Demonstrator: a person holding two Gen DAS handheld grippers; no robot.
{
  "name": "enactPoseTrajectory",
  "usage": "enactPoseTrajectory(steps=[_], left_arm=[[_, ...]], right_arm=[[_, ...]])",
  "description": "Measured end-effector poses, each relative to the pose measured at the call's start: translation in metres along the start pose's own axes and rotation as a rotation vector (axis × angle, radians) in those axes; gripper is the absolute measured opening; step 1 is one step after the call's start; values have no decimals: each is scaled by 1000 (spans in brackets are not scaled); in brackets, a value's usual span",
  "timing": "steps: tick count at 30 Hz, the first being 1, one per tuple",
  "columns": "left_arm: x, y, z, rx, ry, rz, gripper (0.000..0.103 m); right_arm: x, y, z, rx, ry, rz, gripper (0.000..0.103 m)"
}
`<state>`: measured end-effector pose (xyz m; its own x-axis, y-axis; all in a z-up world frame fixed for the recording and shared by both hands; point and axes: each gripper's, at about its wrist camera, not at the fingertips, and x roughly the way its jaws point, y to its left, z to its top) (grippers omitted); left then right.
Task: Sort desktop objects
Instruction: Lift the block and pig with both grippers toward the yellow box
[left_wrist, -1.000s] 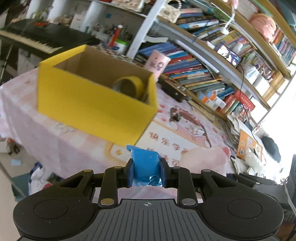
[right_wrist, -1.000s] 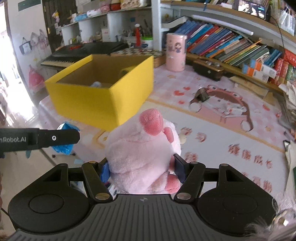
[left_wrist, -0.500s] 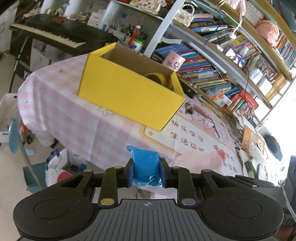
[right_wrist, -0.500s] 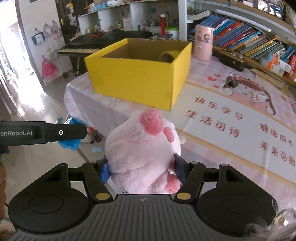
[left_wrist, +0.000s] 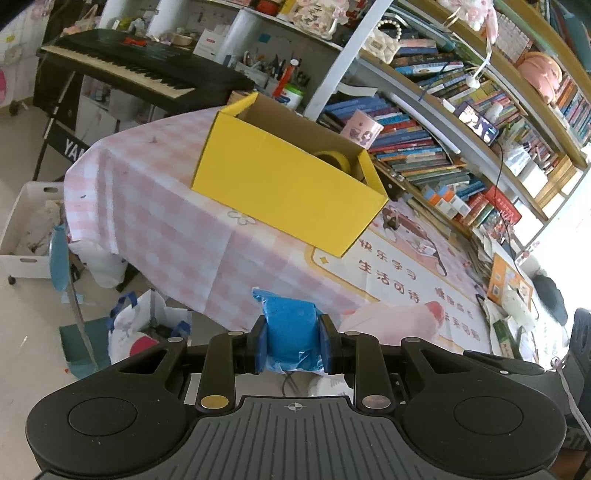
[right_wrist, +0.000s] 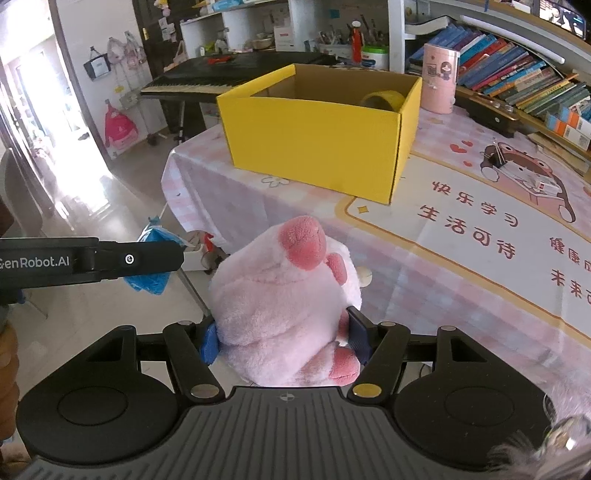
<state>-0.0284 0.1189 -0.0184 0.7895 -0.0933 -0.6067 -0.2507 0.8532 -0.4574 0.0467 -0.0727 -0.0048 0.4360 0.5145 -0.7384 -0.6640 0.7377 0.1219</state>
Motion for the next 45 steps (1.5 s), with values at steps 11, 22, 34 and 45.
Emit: enactPoseTrajectory(steps=[11,22,34,45], left_arm=[[-11,10,2,-6,-33,13,25],[-17,16,6,-6,-59,10,25],[-16,17,11,-23,-77,15,25],[-1,-1,43,60,-162,34,25]], right_arm=[[2,16,6,-38,-11,15,63],[1,26,11,-60,-30,12,63],[3,34,24,-114,-40,9,63],[-4,17,62,-155,-180,-12,63]])
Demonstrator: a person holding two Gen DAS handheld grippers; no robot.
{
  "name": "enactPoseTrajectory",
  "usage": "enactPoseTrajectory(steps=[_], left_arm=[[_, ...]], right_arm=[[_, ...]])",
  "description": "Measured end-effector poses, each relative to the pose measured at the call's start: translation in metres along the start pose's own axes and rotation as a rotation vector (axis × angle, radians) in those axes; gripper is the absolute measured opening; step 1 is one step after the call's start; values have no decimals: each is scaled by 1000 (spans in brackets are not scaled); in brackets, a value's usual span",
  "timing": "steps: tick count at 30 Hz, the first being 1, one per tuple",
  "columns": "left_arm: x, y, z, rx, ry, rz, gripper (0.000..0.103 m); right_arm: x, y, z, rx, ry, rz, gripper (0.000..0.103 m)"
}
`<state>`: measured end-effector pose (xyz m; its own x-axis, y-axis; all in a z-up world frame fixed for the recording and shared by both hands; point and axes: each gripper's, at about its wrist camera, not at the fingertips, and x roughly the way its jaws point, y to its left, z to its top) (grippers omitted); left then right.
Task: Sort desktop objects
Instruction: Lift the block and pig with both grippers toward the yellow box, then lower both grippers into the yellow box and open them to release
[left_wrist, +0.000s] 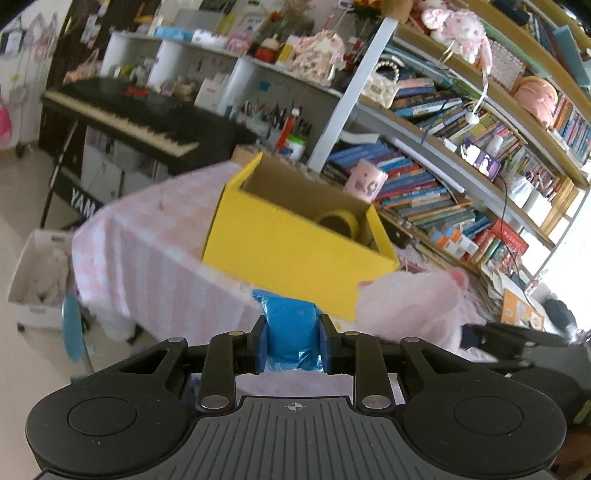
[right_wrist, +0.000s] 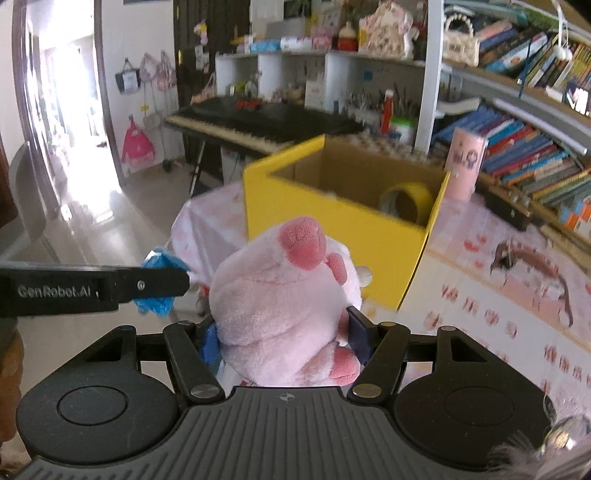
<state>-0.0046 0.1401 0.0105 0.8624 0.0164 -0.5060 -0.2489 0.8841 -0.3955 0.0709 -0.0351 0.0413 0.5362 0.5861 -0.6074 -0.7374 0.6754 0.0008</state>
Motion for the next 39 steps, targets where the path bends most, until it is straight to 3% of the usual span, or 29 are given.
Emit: enactPoseTrajectory(steps=[9,18,29,34,39], left_arm=[[33,-20,48,65,-77,35,25],[83,-46,81,101,-120,88,25],[156,-64,88,195,-59,199,25],[185,-62,80,209,10,249,25],[197,-67,78,233,29,267,25]], right_arm=[[8,-46,62,18,-168,0,63],[47,-101,106,3,-212,-3,63],[113,-143,147,-61,-153,76,63],[148,-145,156,-78,-90,134,63],[189,-143,162,-80,-3,173,63]])
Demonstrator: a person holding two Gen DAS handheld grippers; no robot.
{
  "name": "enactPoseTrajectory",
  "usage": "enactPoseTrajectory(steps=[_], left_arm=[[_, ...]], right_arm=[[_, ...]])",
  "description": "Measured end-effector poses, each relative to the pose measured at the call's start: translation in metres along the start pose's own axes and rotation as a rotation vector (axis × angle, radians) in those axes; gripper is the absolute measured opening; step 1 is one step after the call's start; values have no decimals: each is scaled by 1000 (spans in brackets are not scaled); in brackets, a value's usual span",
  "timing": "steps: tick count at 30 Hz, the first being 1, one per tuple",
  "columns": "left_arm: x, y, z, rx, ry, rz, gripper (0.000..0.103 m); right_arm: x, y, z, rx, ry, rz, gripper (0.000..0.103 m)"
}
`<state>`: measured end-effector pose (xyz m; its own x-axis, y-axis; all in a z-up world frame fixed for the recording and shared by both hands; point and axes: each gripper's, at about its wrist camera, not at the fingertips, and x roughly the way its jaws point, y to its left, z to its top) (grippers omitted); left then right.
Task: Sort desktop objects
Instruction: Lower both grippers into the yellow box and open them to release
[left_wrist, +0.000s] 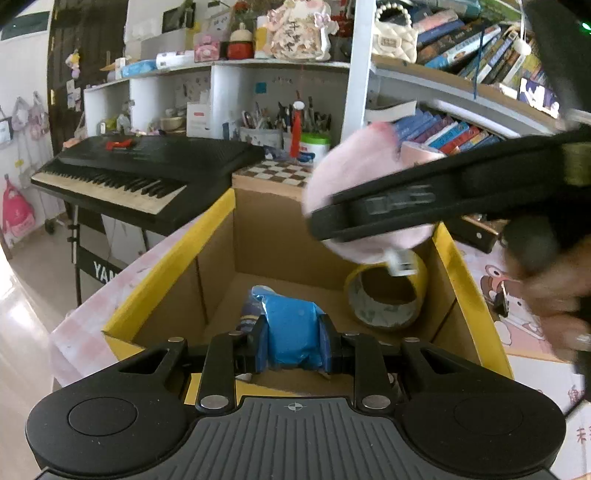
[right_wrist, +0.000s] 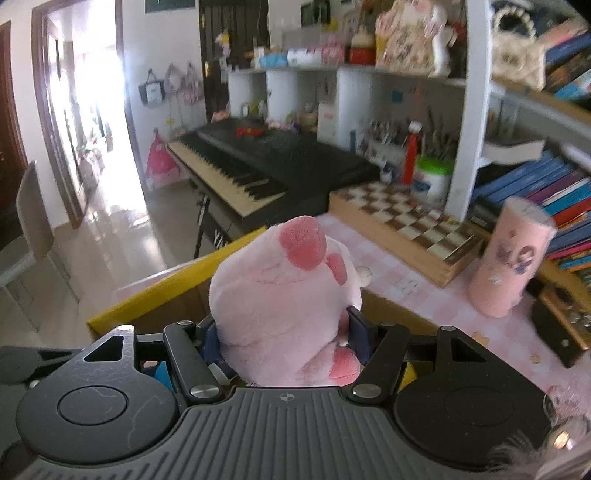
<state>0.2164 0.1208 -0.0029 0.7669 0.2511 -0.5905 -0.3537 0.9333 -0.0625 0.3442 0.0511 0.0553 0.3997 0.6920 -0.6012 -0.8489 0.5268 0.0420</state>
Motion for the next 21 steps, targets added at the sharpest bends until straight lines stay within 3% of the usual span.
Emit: enactPoseTrajectory(steps=[8,17,20,21], left_arm=[[12,-19,3,99,49,78,26],[12,-20,3,100,72,98,27],[8,-20,3,92,59,103,36],[5,-20,3,87,47,112,47]], right_arm=[[65,-1,12,-25,133,41,64],[105,0,11,9,241,104,70],[102,-1,10,18,221,110,79],[99,-1,11,20,203,110,83]])
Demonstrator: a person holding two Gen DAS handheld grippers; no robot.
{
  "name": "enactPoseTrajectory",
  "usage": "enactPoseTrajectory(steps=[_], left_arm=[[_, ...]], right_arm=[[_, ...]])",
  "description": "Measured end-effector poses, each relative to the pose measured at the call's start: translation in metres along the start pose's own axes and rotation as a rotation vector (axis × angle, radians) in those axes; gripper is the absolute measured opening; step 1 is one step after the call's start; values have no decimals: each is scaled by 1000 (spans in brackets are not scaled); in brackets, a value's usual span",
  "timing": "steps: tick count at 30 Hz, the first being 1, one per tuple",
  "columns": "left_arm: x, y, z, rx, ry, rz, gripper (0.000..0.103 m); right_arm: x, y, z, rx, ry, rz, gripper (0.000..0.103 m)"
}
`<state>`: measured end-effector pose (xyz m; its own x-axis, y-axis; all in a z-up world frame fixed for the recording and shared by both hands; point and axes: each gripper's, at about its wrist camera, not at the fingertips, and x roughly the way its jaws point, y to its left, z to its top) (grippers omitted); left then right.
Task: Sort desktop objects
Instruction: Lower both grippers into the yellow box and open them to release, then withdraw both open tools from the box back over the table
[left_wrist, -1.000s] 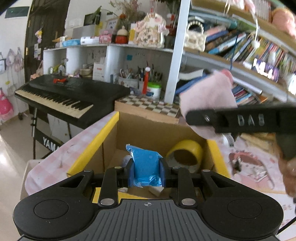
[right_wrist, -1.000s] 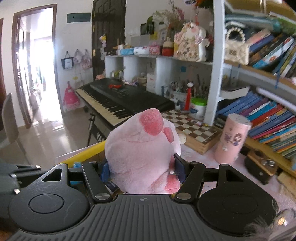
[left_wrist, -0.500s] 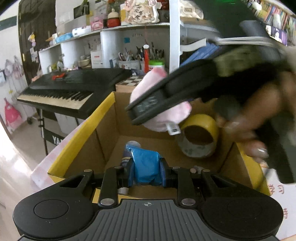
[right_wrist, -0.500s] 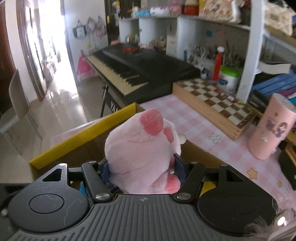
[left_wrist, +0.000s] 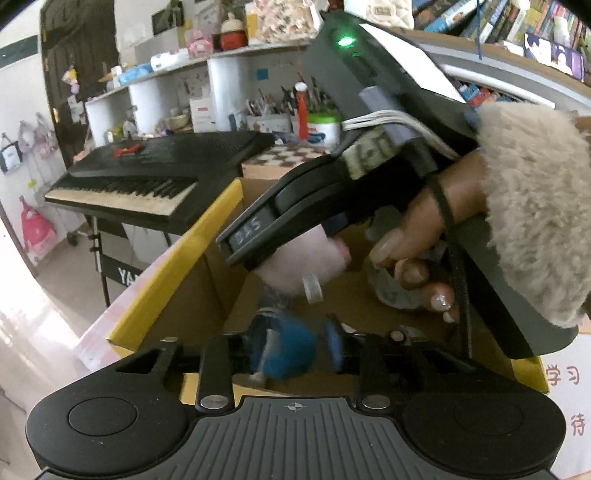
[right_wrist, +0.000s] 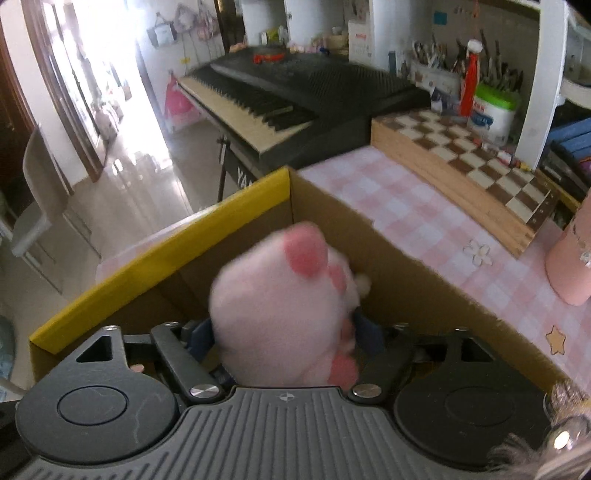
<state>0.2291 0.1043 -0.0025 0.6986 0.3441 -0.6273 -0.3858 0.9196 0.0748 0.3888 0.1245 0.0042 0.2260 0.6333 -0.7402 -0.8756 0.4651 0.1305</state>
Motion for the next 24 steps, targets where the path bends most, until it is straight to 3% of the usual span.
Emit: enactPoseTrajectory(steps=[1,4,9,16,24], left_arm=[[-3,1,-1,-9,-13,10,57],[-14,6,-2,-46,-44,0,67],[-29,13,-4,-89,-80,-36,73],[-54,30,-3,-169,-141,-104,75],[-79,47,-12,-188,-204,-100,83]], right_arm=[[-5,0,0,1,-23,4,83],[-23,-2,1,11,-73,6,86],[-55,-3,-4,38,-148,-38,86],[-100,4,-22,74,-252,-106,86],[-143,21,-46,117,-353,-190,86]])
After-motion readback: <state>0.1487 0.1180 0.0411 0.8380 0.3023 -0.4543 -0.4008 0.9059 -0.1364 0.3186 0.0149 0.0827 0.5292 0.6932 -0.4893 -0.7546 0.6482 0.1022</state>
